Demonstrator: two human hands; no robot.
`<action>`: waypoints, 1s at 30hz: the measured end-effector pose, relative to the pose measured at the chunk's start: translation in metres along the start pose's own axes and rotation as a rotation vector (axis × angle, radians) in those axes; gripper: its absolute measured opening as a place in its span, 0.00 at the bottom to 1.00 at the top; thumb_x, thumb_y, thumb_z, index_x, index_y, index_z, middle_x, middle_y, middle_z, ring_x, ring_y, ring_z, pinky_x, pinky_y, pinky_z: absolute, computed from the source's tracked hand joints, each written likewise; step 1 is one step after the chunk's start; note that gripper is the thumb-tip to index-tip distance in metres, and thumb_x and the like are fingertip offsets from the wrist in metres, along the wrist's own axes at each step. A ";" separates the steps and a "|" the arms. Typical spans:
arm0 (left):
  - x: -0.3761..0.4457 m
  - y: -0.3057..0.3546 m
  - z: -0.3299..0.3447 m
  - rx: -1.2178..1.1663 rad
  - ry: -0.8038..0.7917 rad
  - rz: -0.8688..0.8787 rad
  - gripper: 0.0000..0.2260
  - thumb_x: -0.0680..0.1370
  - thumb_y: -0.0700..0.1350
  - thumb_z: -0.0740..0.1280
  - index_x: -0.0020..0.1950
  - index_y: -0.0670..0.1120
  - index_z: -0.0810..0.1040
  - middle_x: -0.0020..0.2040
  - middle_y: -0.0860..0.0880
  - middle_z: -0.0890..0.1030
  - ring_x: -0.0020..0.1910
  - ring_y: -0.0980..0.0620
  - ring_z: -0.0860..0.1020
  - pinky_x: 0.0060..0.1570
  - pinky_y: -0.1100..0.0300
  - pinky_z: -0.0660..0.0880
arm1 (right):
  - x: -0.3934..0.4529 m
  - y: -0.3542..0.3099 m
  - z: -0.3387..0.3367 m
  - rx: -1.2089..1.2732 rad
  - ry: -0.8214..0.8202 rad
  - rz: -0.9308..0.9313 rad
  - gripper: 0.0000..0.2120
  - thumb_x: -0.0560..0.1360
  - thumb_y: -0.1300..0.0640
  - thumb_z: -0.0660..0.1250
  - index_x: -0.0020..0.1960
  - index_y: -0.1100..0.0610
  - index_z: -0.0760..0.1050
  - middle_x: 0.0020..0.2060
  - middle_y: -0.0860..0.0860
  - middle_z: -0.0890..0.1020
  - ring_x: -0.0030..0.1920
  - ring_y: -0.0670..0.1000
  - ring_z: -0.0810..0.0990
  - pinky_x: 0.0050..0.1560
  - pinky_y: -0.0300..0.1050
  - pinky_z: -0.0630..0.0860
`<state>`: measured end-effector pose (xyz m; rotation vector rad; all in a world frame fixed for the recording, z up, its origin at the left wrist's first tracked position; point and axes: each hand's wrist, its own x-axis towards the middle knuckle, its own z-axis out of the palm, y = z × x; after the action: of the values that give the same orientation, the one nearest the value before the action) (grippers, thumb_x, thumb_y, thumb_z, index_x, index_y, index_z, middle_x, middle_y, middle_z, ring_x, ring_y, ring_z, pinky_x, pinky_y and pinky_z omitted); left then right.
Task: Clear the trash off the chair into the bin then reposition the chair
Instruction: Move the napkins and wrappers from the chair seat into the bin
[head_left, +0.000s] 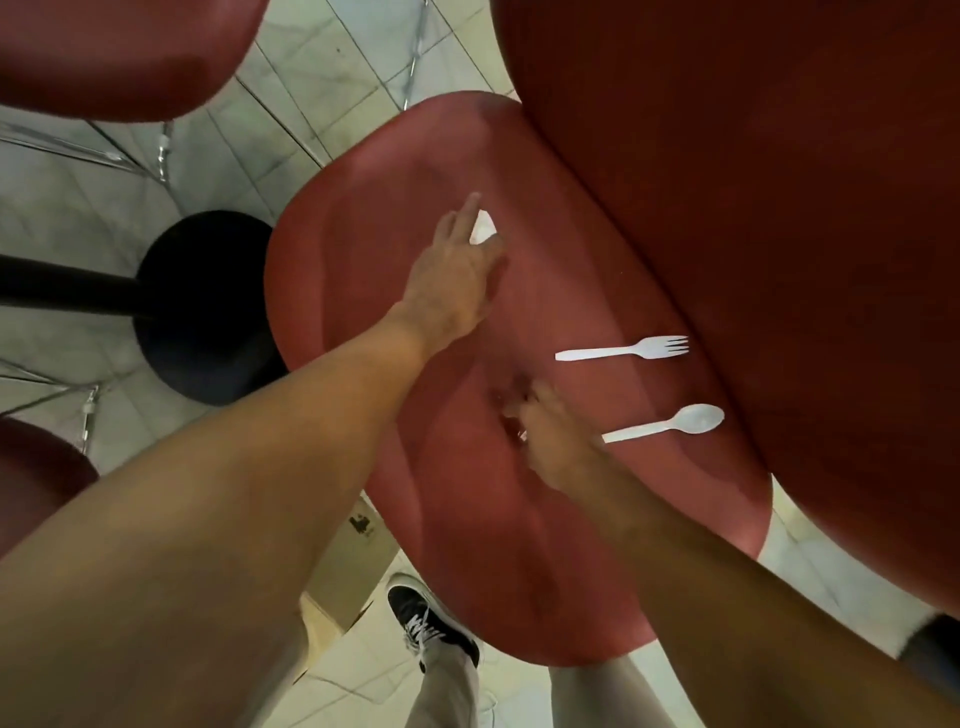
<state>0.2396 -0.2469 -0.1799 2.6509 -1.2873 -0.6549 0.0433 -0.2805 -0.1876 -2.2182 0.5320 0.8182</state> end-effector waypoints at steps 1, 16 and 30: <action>0.002 -0.001 0.002 0.026 -0.047 -0.002 0.19 0.76 0.42 0.65 0.67 0.49 0.72 0.77 0.38 0.54 0.72 0.34 0.59 0.64 0.42 0.69 | -0.001 0.002 0.000 0.031 -0.008 0.008 0.19 0.76 0.61 0.61 0.64 0.50 0.74 0.62 0.54 0.69 0.63 0.58 0.71 0.64 0.53 0.71; -0.063 -0.003 0.015 -0.163 -0.014 -0.225 0.14 0.74 0.31 0.63 0.55 0.44 0.81 0.49 0.42 0.74 0.45 0.40 0.77 0.44 0.56 0.72 | -0.011 -0.006 0.001 0.115 0.120 0.140 0.09 0.73 0.67 0.61 0.46 0.57 0.78 0.48 0.56 0.79 0.48 0.60 0.79 0.47 0.51 0.78; -0.236 0.011 -0.031 -0.297 0.195 -0.319 0.13 0.76 0.36 0.65 0.57 0.47 0.82 0.53 0.45 0.76 0.50 0.44 0.77 0.51 0.60 0.71 | -0.098 -0.079 0.015 0.029 0.202 0.035 0.05 0.74 0.61 0.65 0.48 0.56 0.79 0.48 0.57 0.81 0.49 0.61 0.79 0.46 0.47 0.73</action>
<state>0.1165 -0.0740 -0.0720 2.6083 -0.6644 -0.5552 0.0128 -0.2038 -0.0919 -2.2839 0.6765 0.6023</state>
